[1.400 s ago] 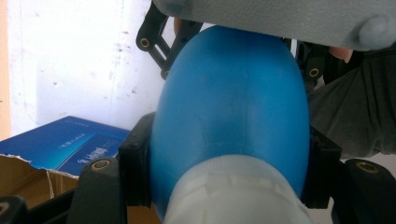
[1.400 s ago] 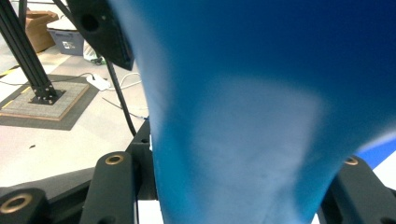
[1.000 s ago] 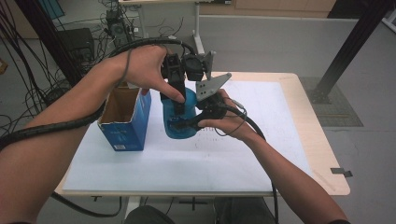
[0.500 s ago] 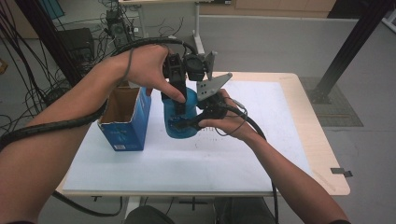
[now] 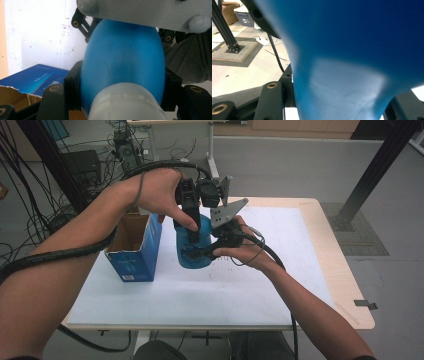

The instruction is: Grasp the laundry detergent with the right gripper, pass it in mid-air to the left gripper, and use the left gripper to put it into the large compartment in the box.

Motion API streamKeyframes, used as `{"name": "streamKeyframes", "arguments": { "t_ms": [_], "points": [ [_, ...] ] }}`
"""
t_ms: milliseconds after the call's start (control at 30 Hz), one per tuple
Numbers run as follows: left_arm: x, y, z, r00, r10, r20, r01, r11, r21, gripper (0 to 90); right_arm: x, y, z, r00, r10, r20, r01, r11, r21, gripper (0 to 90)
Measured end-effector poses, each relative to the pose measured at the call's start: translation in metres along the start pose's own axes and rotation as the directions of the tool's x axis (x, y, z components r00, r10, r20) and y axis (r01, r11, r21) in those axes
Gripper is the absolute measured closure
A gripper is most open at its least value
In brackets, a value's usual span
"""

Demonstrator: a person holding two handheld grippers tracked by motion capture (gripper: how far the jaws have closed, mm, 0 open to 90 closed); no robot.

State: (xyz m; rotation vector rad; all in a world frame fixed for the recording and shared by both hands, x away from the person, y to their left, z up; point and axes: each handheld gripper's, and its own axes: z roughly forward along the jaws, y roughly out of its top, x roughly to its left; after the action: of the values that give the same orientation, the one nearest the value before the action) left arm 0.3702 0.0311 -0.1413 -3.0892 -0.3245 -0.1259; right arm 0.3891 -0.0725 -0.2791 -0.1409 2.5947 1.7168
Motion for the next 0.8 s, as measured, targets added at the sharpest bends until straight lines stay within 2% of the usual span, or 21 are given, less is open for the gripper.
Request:
{"name": "streamKeyframes", "arguments": {
  "t_ms": [800],
  "points": [
    [0.0011, 0.0013, 0.0029, 0.9999, -0.004, 0.014, 0.004, 1.0000, 0.000, 37.4, -0.0002, -0.0017, 0.0009, 1.0000, 0.007, -0.007, -0.007, 1.000, 0.011, 42.3]
  ]
}}
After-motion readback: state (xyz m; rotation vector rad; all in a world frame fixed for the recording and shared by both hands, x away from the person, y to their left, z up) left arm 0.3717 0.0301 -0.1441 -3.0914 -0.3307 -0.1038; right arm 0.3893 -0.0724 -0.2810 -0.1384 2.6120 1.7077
